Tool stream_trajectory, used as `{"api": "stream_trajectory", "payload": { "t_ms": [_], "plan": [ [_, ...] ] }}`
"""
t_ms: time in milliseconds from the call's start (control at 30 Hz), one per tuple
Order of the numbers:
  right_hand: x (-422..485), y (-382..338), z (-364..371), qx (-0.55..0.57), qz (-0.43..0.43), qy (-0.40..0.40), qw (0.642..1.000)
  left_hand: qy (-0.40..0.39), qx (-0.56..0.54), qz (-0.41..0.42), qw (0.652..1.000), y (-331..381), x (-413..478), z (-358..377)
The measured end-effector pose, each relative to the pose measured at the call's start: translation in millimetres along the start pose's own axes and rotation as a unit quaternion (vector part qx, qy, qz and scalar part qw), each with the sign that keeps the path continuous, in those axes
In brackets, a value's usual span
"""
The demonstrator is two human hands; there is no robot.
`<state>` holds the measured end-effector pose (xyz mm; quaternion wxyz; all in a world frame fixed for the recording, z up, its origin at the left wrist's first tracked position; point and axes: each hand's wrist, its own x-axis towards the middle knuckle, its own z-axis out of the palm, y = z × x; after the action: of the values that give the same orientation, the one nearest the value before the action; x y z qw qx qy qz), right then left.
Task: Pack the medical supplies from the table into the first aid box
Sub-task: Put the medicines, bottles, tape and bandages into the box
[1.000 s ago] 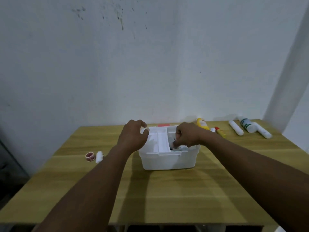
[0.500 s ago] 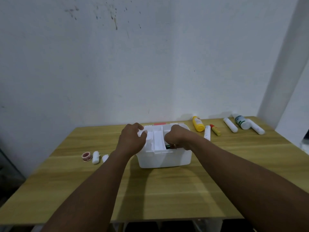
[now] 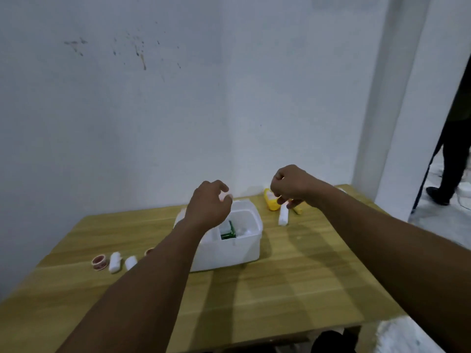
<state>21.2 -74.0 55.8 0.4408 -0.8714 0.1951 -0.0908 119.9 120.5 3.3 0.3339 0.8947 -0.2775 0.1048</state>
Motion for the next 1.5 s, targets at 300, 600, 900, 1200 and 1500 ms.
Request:
{"api": "stream_trajectory", "payload": {
  "t_ms": [300, 600, 900, 1200, 1500],
  "plan": [
    [22.2, 80.8, -73.2, -0.087, 0.072, 0.069, 0.991, -0.09, -0.003, 0.046, 0.995, 80.9, 44.4, 70.9],
    [131.7, 154.1, -99.6, -0.207, 0.097, 0.098, 0.969, -0.169, 0.116, -0.032, 0.978, 83.0, 135.3, 139.3],
    [222.3, 209.6, -85.1, -0.293, 0.115, 0.091, 0.945, -0.174, 0.161, -0.15, 0.96, 52.9, 189.3, 197.6],
    [205.3, 187.2, -88.0, -0.241, 0.071, 0.151, 0.956, -0.151, 0.045, -0.146, 0.977, 59.3, 182.9, 178.1],
    [107.2, 52.3, -100.2, -0.094, -0.102, 0.198, 0.97, -0.05, -0.118, -0.071, 0.989, 78.3, 131.1, 41.9]
  ]
}}
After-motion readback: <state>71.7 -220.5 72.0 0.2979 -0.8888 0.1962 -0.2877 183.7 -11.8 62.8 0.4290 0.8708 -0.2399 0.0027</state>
